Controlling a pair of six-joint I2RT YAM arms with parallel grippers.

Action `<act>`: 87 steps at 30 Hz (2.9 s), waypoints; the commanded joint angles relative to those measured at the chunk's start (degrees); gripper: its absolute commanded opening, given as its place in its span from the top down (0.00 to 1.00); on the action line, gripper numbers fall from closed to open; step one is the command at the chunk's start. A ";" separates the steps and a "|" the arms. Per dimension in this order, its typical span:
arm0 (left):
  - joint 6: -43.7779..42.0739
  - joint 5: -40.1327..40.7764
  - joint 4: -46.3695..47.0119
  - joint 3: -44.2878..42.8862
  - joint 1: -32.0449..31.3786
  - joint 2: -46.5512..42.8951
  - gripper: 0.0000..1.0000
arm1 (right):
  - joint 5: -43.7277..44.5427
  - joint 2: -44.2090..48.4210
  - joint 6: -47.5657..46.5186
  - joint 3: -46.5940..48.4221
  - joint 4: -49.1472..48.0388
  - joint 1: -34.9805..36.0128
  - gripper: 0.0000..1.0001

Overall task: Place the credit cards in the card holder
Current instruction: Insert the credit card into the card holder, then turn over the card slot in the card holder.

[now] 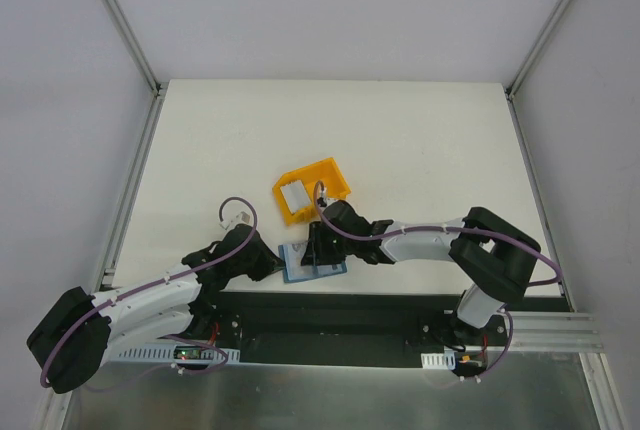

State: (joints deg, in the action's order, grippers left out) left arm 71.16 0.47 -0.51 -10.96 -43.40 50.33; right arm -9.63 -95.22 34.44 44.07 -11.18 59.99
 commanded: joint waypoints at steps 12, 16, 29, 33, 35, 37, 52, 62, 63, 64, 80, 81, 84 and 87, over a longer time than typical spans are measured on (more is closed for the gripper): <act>-1.28 0.32 -4.32 0.59 0.51 1.44 1.00 | -2.67 -0.67 -2.35 3.12 -1.73 1.36 0.69; -1.37 0.32 -4.32 0.42 0.51 1.53 1.00 | -2.85 -0.05 -3.32 3.30 -2.27 1.36 0.69; -1.28 0.15 -4.32 1.12 0.51 0.39 1.00 | 5.84 1.62 -6.48 4.70 7.31 1.18 0.64; -1.19 0.15 -4.32 1.12 0.51 0.30 1.00 | 6.03 0.74 -6.49 5.05 7.75 0.92 0.61; -1.28 0.06 -4.32 0.94 0.51 0.56 1.00 | 5.85 -0.23 -6.49 6.11 8.63 0.92 0.60; -1.37 0.06 -4.32 0.77 0.51 0.74 1.00 | 4.45 -1.45 -6.49 6.72 8.54 0.83 0.60; -1.55 0.06 -4.23 0.33 0.51 1.44 1.00 | -0.74 -1.64 -5.43 8.05 4.33 2.15 0.70; -1.63 0.15 -4.32 0.33 0.51 1.18 1.00 | 8.82 3.72 -8.42 7.17 13.87 1.98 0.63; -1.63 0.23 -4.32 0.41 0.59 1.09 1.00 | 11.19 4.25 -8.59 7.08 15.64 1.80 0.63; -1.72 0.23 -4.32 0.50 0.51 1.00 1.00 | 12.25 4.51 -8.51 7.16 17.66 1.63 0.63; -2.16 0.06 -4.32 0.68 0.51 -0.31 1.00 | 20.00 13.13 -7.98 -2.41 26.21 -6.54 0.63; -2.25 0.14 -4.32 0.68 0.51 -0.23 1.00 | 19.48 12.87 -7.98 -2.76 26.12 -6.98 0.63; -2.60 0.06 -4.32 0.42 0.59 -0.23 1.00 | 18.68 11.47 -8.16 -2.85 25.95 -7.60 0.63; -3.48 -0.12 -4.32 -0.02 0.51 -0.23 1.00 | 17.89 9.88 -7.98 -1.81 26.56 -7.60 0.64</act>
State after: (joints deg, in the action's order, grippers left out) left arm 70.06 0.19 -0.62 -11.05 -43.40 50.09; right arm 8.54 -83.70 26.50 41.54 12.97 52.71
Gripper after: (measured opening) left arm 0.007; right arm 0.368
